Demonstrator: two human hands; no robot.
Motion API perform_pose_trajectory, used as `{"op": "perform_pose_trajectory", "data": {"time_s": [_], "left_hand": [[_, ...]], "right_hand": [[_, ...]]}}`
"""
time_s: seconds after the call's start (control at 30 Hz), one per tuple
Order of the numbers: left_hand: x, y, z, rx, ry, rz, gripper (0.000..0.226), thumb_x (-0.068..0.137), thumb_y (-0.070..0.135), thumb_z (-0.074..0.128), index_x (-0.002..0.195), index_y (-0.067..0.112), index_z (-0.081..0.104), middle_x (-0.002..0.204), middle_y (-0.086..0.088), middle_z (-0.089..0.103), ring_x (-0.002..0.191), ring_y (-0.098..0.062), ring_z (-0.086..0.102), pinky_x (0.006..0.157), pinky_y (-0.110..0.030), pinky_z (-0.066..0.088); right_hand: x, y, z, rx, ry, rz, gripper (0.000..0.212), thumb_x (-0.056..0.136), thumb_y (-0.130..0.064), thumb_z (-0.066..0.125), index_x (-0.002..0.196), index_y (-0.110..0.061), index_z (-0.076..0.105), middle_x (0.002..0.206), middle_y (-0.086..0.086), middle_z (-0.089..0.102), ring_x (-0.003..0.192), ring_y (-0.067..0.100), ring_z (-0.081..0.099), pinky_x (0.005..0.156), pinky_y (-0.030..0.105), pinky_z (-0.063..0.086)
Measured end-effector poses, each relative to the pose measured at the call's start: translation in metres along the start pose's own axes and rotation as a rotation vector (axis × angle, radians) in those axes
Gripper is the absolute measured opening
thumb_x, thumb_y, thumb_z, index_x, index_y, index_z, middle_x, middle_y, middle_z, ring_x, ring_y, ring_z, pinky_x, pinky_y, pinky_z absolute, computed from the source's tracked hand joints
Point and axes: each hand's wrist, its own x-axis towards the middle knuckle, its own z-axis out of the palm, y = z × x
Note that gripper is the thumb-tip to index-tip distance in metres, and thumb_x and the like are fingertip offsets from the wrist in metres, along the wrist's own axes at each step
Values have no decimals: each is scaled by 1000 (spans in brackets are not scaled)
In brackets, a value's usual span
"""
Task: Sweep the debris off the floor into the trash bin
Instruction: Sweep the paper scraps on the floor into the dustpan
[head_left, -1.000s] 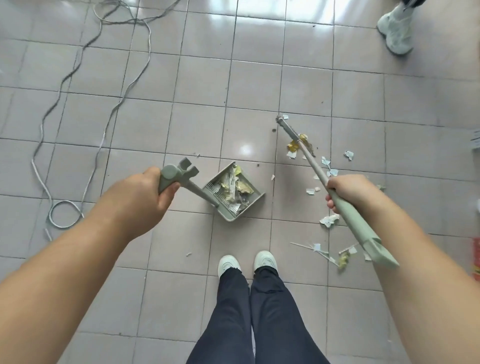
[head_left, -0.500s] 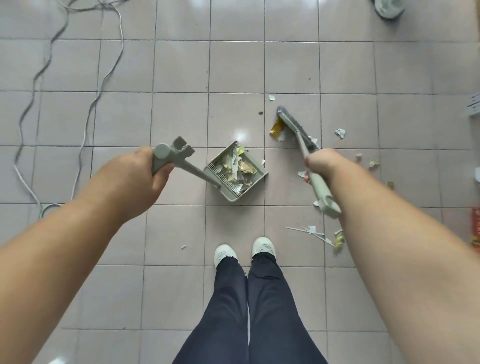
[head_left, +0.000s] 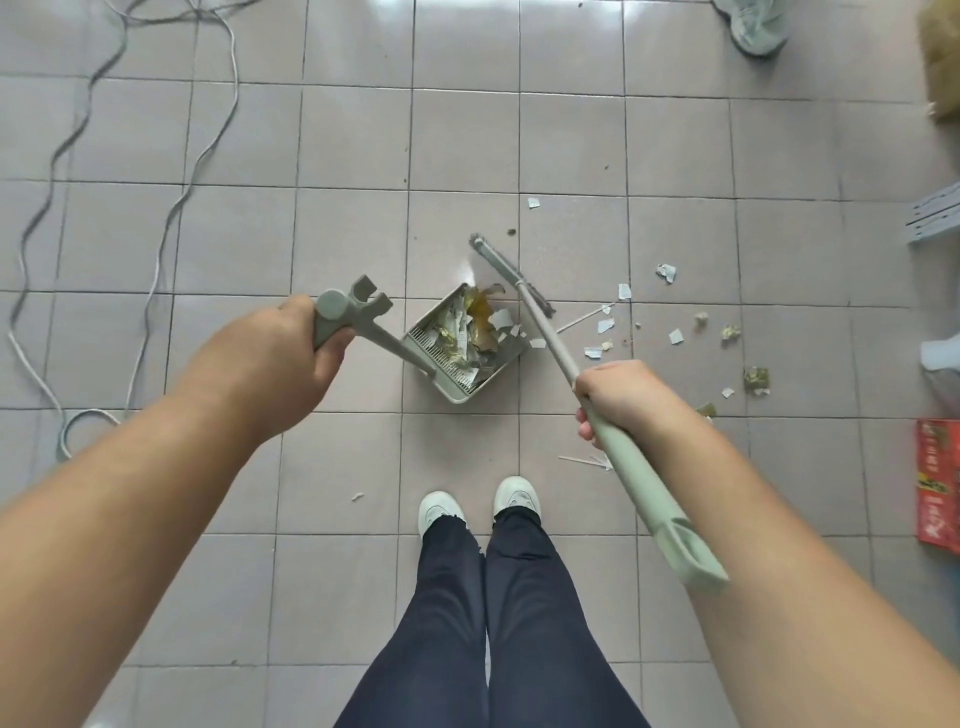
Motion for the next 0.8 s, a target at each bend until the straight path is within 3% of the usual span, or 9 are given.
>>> {"op": "perform_pose_trajectory", "data": {"time_s": [0.13,0.27,0.33,0.53,0.7,0.8], "left_hand": [[-1,1,0,4,-1,-5,37,92,43,37,97,8,47,76,-4,45,72,-28,42,63,-33,32],[0,2,1,16,4,-3,38,92,43,38,97,7,47,75,-6,47,71,-29,43,61,-33,33],[0,2,1,13,10,-6,38,93,42,39,98,6,47,76,-8,48,71,-29,43,61,-33,33],[-3,1,1,-20,8,7,38,93,40,39,102,5,48,89,-16,59,73,-27,41,63,-34,36],[-7,-3,4,-39,-2,-9,40,93,41,39,111,7,49,93,-17,61,75,-28,42,64,-34,34],[-11,-5,5,-45,-15,8,40,92,42,38,107,7,49,91,-16,60,76,-30,45,63,-35,36]], "right_hand": [[30,-5,30,-31,12,-4,16,89,-2,43,103,1,51,65,17,51,20,18,46,33,20,44],[26,6,58,-72,-65,55,18,90,-4,45,107,0,49,73,18,51,35,22,51,33,22,45],[12,16,63,-56,-120,65,16,90,-4,44,104,1,50,71,17,50,29,20,49,32,19,43],[-31,29,37,37,-232,110,10,92,-7,43,85,-5,51,62,11,48,23,12,43,32,12,37],[-60,31,20,71,-197,63,18,91,-5,43,75,-7,51,60,11,46,25,13,43,32,13,35],[-71,32,-1,59,-147,10,16,91,-6,45,81,-8,58,58,10,49,26,12,44,31,14,35]]}}
